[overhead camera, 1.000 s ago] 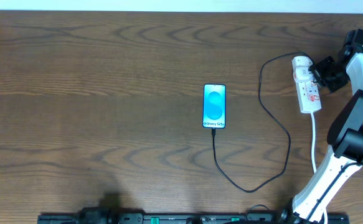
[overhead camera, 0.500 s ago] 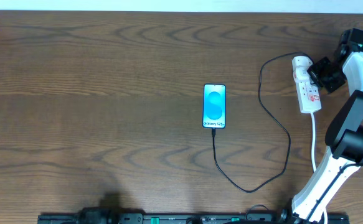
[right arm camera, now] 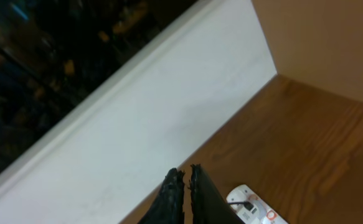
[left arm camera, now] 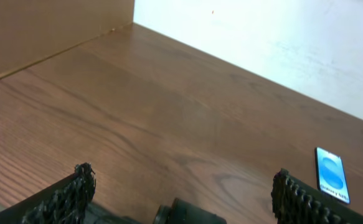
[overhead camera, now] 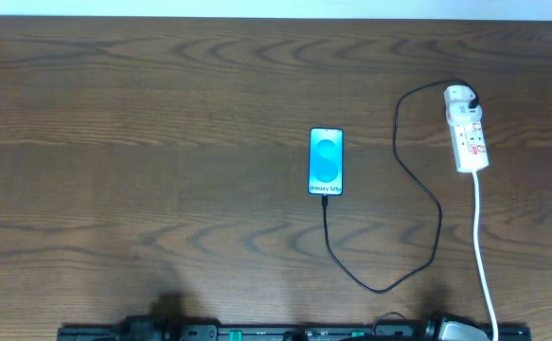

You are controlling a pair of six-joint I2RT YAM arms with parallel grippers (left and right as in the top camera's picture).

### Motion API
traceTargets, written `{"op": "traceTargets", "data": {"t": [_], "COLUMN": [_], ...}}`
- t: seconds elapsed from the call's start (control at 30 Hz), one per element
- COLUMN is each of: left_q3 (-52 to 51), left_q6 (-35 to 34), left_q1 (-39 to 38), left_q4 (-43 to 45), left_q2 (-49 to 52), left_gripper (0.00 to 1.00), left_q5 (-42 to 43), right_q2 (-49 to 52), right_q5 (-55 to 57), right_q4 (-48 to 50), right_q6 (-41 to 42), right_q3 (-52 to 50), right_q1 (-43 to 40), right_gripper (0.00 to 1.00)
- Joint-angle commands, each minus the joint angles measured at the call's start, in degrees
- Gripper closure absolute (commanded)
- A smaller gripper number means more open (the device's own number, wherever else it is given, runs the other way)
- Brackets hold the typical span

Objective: Plug charger to phone and switch on socket

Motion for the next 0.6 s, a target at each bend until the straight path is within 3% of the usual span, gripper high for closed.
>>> {"op": "traceTargets", "data": {"t": [0.0,0.07,0.27,0.43,0.57], "left_q3": [0.2,0.2,-1.1,-12.3,-26.4], "left_q6": [0.7,0.7,0.5,-1.5,-8.7], "left_q1": [-0.2,-0.2,-0.2,-0.2,-0.2], "left_q4": [-4.4,-2.5,14.0,25.9,37.0], "left_q2": [-0.1,-0.1,-0.1,-0.1,0.0], "left_gripper": [0.08,0.08,0.08,0.07,0.07], "left_q5": [-0.2,-0.3,-0.3,-0.2,-0.2], "right_q2": [-3.6,-5.0,-5.4,-5.4,-5.6], "right_q5": [1.1,1.0,-4.7,-4.8,-4.8], "right_q4": [-5.2,-6.3,-6.4,-6.3,-6.3], "right_q6": [-0.8,-0.7,-0.7,-0.7,-0.7], "right_q3": [-0.6,-0.6,-0.7,-0.7,-0.7], "right_q1": [0.0,0.0,0.0,0.0,0.0], "right_gripper": [0.93,0.91,0.87,0.77,0.73]}}
